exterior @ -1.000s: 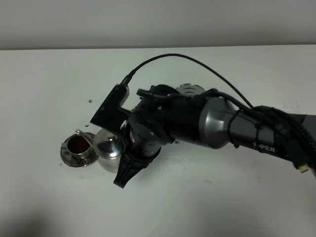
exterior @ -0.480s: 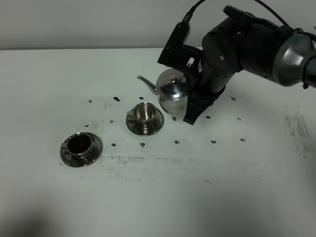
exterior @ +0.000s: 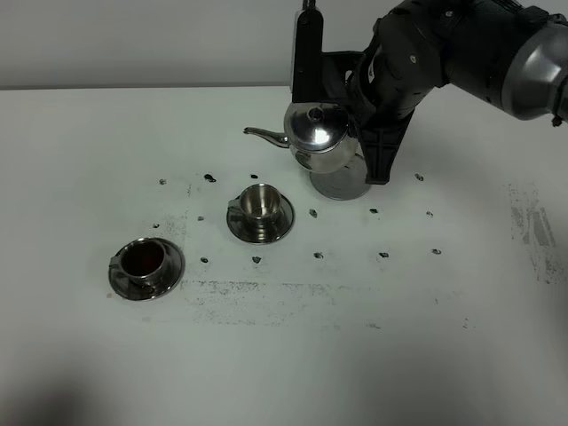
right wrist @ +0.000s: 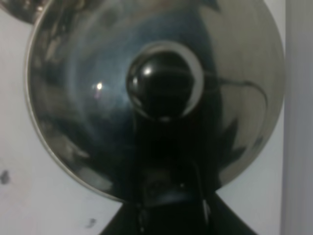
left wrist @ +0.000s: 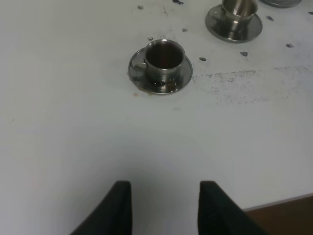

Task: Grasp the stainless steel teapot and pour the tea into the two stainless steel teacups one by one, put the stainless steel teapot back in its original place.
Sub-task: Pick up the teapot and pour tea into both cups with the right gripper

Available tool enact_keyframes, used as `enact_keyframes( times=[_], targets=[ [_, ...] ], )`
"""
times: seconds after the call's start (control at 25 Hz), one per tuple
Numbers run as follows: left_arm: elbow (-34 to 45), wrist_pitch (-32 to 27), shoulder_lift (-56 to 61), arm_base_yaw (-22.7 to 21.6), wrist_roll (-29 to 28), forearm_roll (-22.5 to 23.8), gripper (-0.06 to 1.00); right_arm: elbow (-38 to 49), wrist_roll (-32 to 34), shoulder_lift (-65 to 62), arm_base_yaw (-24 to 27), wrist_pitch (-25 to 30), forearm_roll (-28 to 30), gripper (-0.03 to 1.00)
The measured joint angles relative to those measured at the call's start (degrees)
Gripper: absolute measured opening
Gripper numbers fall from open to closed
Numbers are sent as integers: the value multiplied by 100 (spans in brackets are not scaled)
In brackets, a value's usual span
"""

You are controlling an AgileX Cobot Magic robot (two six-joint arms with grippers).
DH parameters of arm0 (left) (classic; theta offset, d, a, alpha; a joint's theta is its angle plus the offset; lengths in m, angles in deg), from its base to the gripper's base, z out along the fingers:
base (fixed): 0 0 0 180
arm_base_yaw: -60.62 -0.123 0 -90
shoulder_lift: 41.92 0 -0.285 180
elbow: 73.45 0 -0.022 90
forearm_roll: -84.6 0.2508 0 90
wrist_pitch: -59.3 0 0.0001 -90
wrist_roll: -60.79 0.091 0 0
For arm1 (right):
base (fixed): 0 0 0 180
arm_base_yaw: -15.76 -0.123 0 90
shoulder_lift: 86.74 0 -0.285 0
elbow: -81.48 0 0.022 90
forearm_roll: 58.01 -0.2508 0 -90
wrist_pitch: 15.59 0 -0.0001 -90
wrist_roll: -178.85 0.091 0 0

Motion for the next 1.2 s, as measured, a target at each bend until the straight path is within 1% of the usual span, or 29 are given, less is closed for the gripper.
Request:
enact_keyframes(
  times=[0.2, 0.44, 0.64, 0.8, 0.96, 1.2],
  targets=[
    [0, 0, 0, 0, 0, 0, 33, -367, -700, 397, 42, 160, 147, 17],
    [0, 0, 0, 0, 0, 0, 33, -408, -1260, 551, 44, 142, 279, 17],
    [0, 0, 0, 0, 0, 0, 33, -414, -1309, 708, 38, 116, 529, 17],
    [0, 0, 0, 0, 0, 0, 33, -414, -1303, 758, -69, 54, 713, 17],
    [0, 0, 0, 0, 0, 0, 33, -451, -1278, 845, -117, -34, 789, 17],
    [0, 0, 0, 0, 0, 0, 33, -451, -1202, 988, -124, -47, 1169, 17]
  ],
)
